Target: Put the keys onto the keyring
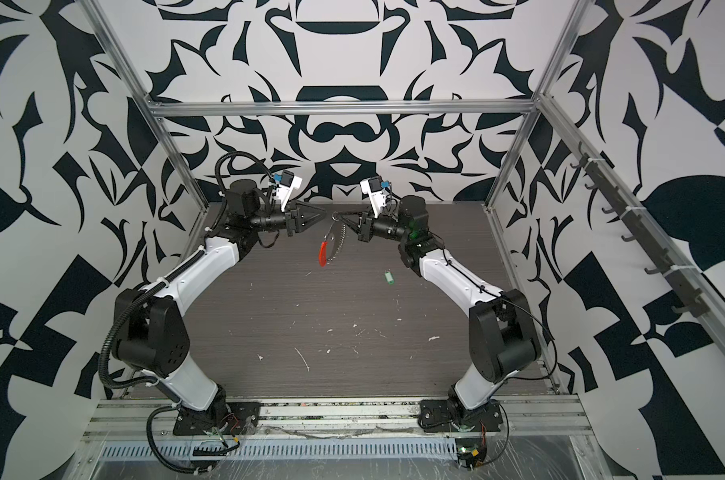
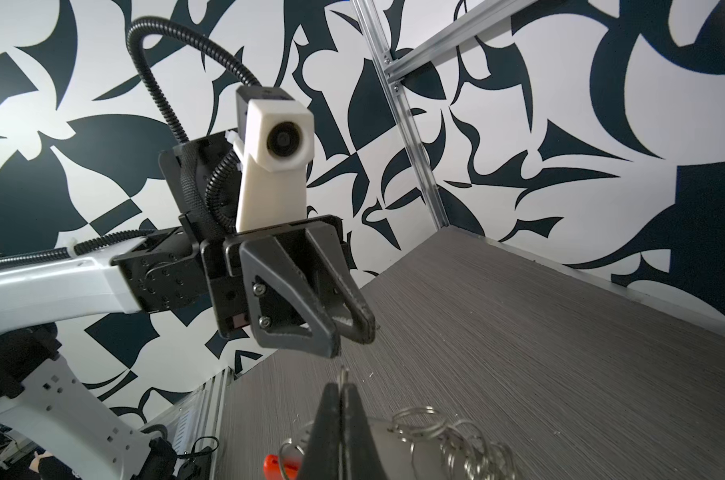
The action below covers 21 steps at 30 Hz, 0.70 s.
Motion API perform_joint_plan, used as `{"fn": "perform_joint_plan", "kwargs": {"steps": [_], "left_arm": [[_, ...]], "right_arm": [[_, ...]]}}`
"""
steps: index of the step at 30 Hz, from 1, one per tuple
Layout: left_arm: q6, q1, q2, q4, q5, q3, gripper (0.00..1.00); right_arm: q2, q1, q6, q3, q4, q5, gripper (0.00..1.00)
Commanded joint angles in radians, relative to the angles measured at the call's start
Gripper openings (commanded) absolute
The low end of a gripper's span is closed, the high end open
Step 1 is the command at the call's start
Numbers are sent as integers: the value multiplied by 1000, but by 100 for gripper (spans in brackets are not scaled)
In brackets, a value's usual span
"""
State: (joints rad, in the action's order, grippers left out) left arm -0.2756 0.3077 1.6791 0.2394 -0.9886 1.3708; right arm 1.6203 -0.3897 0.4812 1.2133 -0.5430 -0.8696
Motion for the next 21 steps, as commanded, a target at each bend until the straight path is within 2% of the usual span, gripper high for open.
{"fn": "perform_joint_plan", "kwargs": {"steps": [1, 5, 21], "left_arm": [[-114, 4, 34, 114, -40, 8, 21], [-173, 11, 42, 202, -55, -8, 23], [-189, 11, 14, 210, -65, -44, 31]], "right_arm": [[-20, -11, 28, 26, -100, -21, 0], [-19, -12, 27, 26, -98, -17, 0], [-5, -13, 48, 38, -121, 1, 0]]}}
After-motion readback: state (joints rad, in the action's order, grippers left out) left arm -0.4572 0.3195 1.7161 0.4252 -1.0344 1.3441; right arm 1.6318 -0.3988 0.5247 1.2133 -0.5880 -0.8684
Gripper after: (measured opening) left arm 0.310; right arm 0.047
